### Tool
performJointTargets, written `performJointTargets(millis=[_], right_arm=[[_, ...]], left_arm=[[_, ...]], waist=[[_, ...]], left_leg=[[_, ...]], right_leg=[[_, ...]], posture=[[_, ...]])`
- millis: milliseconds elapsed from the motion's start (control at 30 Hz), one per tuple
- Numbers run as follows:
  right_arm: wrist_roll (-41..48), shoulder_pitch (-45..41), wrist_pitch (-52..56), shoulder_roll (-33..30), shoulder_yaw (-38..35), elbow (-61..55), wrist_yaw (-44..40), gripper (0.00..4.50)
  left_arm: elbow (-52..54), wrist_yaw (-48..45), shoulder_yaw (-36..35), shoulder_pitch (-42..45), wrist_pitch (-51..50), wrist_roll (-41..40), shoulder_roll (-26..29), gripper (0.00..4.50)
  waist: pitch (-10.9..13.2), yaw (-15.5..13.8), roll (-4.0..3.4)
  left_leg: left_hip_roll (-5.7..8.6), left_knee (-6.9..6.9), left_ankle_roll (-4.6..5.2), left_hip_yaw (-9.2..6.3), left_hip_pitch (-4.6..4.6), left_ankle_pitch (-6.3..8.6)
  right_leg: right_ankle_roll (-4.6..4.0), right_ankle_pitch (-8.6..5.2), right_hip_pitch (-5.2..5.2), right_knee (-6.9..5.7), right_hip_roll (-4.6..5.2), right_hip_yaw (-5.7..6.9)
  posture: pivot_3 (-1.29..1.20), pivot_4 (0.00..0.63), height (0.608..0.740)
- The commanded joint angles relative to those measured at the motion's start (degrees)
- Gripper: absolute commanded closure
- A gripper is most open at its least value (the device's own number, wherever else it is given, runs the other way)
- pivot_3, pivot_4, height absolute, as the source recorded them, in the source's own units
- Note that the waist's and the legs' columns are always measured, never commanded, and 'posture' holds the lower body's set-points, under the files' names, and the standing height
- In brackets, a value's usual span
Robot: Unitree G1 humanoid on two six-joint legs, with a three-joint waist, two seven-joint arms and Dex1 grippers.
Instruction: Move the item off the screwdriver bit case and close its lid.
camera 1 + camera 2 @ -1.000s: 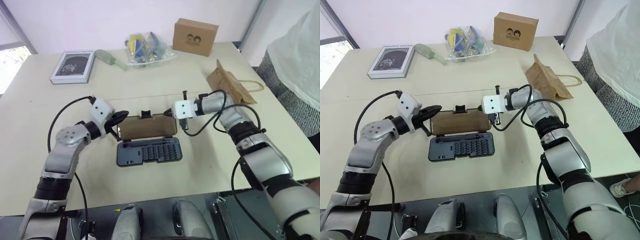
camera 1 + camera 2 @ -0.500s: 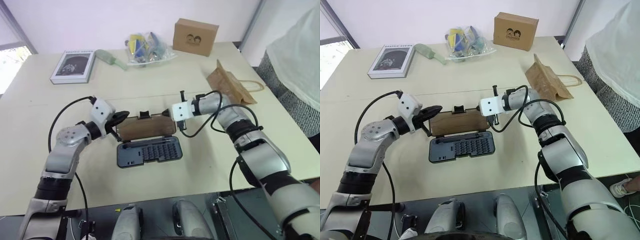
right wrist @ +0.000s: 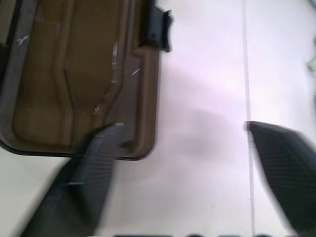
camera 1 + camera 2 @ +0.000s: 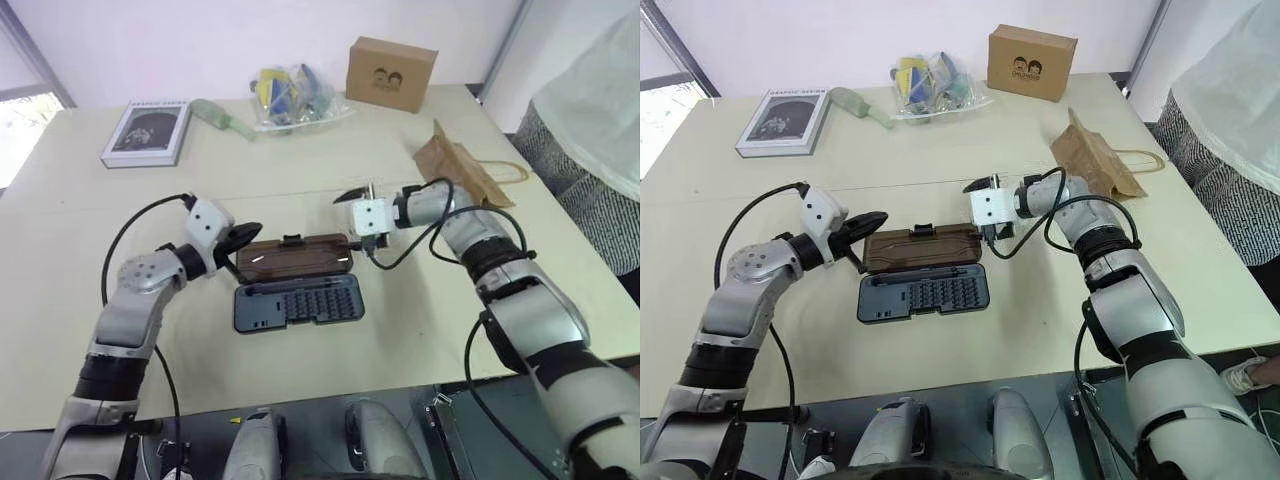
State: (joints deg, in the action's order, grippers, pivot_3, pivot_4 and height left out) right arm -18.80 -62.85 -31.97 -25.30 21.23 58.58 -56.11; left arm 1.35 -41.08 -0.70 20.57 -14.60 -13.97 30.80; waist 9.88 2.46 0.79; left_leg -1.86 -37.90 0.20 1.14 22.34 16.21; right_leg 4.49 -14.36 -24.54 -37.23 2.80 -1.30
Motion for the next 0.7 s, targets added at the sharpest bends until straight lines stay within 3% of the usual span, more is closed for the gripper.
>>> performJointTargets(millis=[33, 167, 267, 333, 500, 700], right_arm=[[8.75, 0.83, 9.42, -2.26, -6.52, -10.37, -5.12, 0.03], [18.01, 6.79, 28.33, -6.15, -13.23, -31.16, -8.66, 0.03], [25.78, 14.77, 47.21, -9.56, -18.60, -50.90, -7.60, 0.03], [27.92, 18.66, 53.86, -10.82, -20.12, -58.66, -6.17, 0.03], [28.91, 26.12, 61.65, -10.97, -20.91, -68.91, -0.32, 0.03], [25.87, 27.74, 60.18, -6.47, -16.74, -67.82, 7.22, 0.03]], left_arm=[[1.62, -0.30, -0.79, 0.62, 0.36, -0.21, 0.47, 4.50], [-0.18, -1.39, -1.76, 1.47, 0.73, -0.68, 1.44, 4.50], [-4.24, -3.79, -3.10, 3.36, 0.50, -1.92, 3.06, 4.50], [-5.70, -5.96, -3.48, 4.24, -0.48, -3.18, 4.03, 4.50], [-2.40, -11.76, -4.66, 4.96, -8.17, -9.73, 6.31, 4.50], [10.15, -11.49, -5.41, -1.54, -16.94, -16.23, 7.08, 4.50]], waist=[[0.00, -0.12, 0.00], [0.03, -0.51, -0.04], [0.03, -1.43, -0.03], [0.02, -1.48, -0.04], [0.03, -1.53, -0.04], [0.04, -1.33, -0.02]], left_leg=[[0.00, 0.00, 0.00, 0.00, 0.00, 0.00], [-0.05, -0.01, 0.00, -0.07, 0.06, 0.00], [-0.05, 0.00, 0.01, -0.15, 0.06, 0.01], [-0.04, -0.01, 0.01, -0.14, 0.04, 0.01], [0.03, -0.02, 0.01, -0.02, 0.05, 0.01], [0.02, -0.03, 0.02, -0.02, 0.04, 0.01]], right_leg=[[0.00, 0.00, 0.00, 0.00, 0.01, 0.00], [0.03, 0.02, -0.01, 0.02, 0.06, 0.01], [0.03, 0.02, -0.01, 0.03, 0.08, 0.03], [0.03, 0.02, -0.01, 0.03, 0.04, 0.04], [0.02, 0.01, -0.01, 0.03, -0.02, 0.05], [0.02, 0.01, -0.01, 0.04, -0.12, 0.02]], posture=[[0.00, 0.150, 0.740], [0.00, 0.150, 0.740], [0.00, 0.150, 0.740], [0.00, 0.150, 0.740], [0.00, 0.150, 0.740], [0.00, 0.150, 0.740]])
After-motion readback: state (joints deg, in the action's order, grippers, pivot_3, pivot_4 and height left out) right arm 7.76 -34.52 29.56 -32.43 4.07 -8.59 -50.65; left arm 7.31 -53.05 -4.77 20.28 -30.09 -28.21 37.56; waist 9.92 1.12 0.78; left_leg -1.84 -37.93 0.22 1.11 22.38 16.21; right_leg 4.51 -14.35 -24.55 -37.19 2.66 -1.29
